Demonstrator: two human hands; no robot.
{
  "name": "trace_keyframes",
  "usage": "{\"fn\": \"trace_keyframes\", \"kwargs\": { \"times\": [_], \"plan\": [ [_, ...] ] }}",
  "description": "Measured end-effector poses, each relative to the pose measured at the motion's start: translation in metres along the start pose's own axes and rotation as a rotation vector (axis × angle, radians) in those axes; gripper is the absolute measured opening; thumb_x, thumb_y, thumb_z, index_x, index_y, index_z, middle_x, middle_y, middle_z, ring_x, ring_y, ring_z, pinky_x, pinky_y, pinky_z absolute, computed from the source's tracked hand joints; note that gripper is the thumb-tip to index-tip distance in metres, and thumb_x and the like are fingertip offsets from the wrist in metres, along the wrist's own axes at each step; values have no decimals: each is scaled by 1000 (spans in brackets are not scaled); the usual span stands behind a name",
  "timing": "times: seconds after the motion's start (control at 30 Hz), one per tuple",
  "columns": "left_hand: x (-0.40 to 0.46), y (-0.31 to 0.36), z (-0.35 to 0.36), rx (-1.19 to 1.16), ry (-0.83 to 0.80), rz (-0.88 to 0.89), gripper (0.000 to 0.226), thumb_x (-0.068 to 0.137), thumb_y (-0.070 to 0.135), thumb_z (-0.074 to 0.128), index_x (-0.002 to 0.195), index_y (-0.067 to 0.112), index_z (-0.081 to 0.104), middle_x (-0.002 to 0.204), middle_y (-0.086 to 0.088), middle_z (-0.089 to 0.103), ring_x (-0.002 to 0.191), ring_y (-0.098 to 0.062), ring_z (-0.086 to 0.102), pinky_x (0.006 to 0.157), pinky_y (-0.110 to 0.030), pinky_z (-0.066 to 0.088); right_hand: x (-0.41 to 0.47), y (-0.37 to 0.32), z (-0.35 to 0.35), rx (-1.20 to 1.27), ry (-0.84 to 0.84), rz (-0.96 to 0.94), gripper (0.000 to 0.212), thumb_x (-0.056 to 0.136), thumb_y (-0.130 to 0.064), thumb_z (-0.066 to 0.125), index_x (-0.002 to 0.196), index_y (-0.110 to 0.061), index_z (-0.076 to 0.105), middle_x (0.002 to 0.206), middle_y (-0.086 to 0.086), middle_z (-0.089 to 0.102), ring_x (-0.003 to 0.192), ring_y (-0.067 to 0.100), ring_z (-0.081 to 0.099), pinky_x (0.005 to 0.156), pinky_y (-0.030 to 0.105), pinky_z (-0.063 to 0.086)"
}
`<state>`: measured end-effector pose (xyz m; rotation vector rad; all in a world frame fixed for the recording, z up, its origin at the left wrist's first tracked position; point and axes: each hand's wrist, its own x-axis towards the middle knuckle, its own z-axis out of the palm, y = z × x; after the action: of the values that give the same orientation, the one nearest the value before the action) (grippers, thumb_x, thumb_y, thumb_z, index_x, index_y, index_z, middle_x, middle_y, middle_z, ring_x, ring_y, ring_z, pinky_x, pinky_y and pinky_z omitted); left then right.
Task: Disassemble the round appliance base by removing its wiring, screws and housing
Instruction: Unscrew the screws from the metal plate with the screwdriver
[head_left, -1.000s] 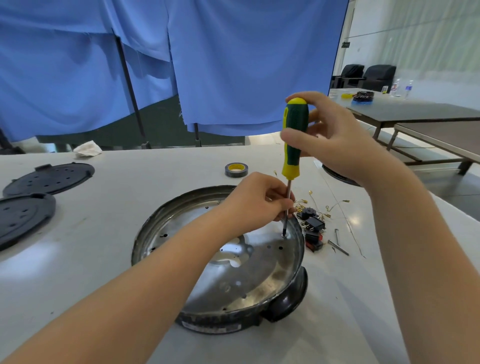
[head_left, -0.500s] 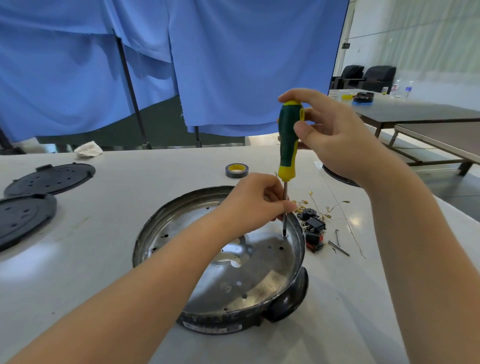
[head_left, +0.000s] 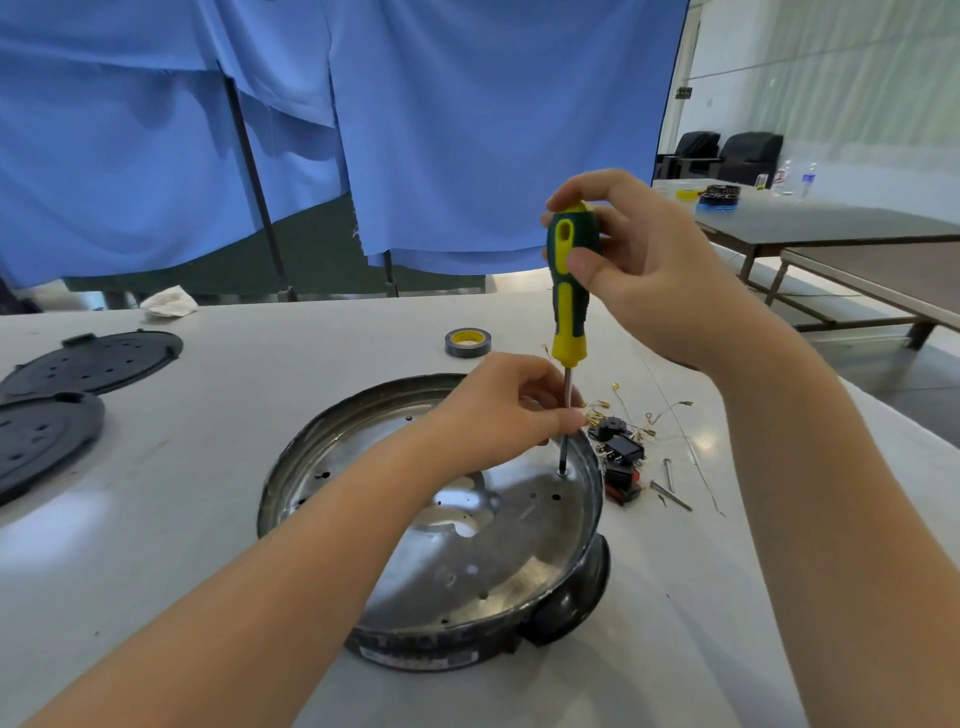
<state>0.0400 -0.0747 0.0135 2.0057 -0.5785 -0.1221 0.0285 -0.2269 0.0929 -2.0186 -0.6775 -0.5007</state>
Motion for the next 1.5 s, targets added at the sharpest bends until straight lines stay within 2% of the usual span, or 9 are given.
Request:
{"fn": "trace_keyframes", "kwargs": {
  "times": [0.2,0.33,0.57,0.77,0.93,1.03,1.17,1.3,1.5],
  "plan": [
    [-2,0,-1,-70,-27,4,14,87,2,65,90,16,68,88,-4,75,82,-10,72,74,-20,57,1,1,9,-5,-8,6,31,91,-4,47,101,-33,46,118,19,52,106,36,57,86,48,54],
    [1,-1,1,16,16,37,13,84,7,70,81,19,67,78,1,73,74,-13,72,69,-23,59,1,7,19,-184,76,-23,45,86,-38,67,124,-36,43,109,-11,46,94,3,54,72,11,51],
    [3,-4,2,142,97,86,17,77,22,79,77,13,64,68,-1,69,63,-15,69,71,-39,60,1,7,16,-382,221,-48,56,77,-49,72,126,-32,52,106,-5,42,83,-6,46,71,5,38],
    [2,-4,2,65,15,58,9,82,20,74,86,22,66,80,3,71,76,-10,69,75,-25,58,-2,-2,8,-295,142,0,42,90,-24,63,129,-30,50,112,-8,54,97,9,55,86,27,52],
    [0,-2,2,-71,-50,22,16,88,7,65,90,22,67,88,1,75,82,-9,72,72,-20,57,-1,-6,3,-24,43,64,45,90,1,45,120,-31,50,124,9,56,104,31,61,92,43,53],
    [1,-1,2,16,48,37,8,81,14,75,79,18,69,75,-1,74,71,-14,72,70,-28,60,-2,-1,7,-46,66,81,39,93,-15,52,128,-33,45,120,-5,55,101,17,62,87,32,54],
    [2,0,5,151,131,62,25,72,27,83,73,10,64,68,-5,71,67,-21,69,72,-39,58,-2,5,11,-235,126,55,49,81,-49,68,123,-30,50,101,-17,53,88,1,56,73,18,48],
    [1,1,7,112,105,51,15,77,24,79,80,14,68,80,-3,72,75,-17,69,78,-34,57,0,8,7,-262,178,47,56,76,-49,73,125,-28,55,106,0,56,83,7,55,71,17,42],
    [-2,3,1,-78,-40,20,25,88,-1,61,94,24,66,89,4,74,84,-5,71,76,-15,55,0,4,-2,-139,92,108,64,83,-25,73,140,-25,45,104,-12,59,92,5,63,84,19,51]
  ]
}}
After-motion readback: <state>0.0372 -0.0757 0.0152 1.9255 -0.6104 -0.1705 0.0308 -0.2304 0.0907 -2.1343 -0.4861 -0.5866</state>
